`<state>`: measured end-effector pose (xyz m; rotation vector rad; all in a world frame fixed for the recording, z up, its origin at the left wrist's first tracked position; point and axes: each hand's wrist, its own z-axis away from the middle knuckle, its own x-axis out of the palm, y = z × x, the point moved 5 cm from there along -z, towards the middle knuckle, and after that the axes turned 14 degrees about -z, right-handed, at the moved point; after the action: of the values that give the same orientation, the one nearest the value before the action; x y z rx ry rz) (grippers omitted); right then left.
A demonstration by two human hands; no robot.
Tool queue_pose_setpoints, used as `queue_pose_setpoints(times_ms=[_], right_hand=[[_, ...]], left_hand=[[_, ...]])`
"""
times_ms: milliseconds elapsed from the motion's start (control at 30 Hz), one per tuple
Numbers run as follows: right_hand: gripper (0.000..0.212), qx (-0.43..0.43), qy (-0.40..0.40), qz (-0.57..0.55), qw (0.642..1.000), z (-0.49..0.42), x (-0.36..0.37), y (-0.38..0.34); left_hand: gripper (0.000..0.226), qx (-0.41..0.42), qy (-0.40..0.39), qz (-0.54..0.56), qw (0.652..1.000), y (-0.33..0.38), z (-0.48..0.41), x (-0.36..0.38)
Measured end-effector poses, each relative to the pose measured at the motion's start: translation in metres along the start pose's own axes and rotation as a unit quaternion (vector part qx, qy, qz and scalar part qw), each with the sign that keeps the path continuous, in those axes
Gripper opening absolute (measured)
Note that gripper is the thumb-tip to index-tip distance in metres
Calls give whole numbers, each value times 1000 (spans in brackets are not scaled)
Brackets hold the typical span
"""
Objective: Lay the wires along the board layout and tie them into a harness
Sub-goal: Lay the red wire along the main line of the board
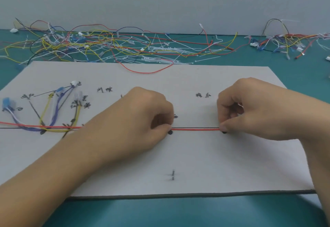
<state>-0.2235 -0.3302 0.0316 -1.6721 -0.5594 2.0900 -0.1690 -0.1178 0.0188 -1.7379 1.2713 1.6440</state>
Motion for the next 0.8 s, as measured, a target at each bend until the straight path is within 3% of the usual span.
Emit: queue_pose_setpoints(times_ms=[100, 200, 267, 367, 467, 600, 733, 800], right_hand=[[13, 72, -18, 27, 997, 10, -12, 18], [38, 141, -27, 54, 988, 23, -26, 45], [41, 161, -14, 51, 986, 29, -33, 71], [42, 150, 57, 21, 987, 33, -39, 79], [40, 98, 147, -8, 984, 27, -38, 33], [21, -9, 172, -56, 983, 12, -6, -41], [19, -96, 102, -20, 990, -2, 43, -82], [23, -117, 94, -8, 989, -10, 56, -91]], left_hand=[[7, 16, 3, -12, 1000, 22, -15, 14], [7, 14, 31, -46, 998, 47, -29, 24], [9, 0, 48, -95, 994, 63, -33, 27], [9, -29, 53, -113, 992, 76, -31, 25], [16, -49, 65, -114, 990, 64, -8, 14], [22, -88, 124, -20, 988, 10, 43, -25], [35, -279, 161, -52, 945, -121, 115, -54], [53, -344, 105, -69, 931, -191, 156, -55]])
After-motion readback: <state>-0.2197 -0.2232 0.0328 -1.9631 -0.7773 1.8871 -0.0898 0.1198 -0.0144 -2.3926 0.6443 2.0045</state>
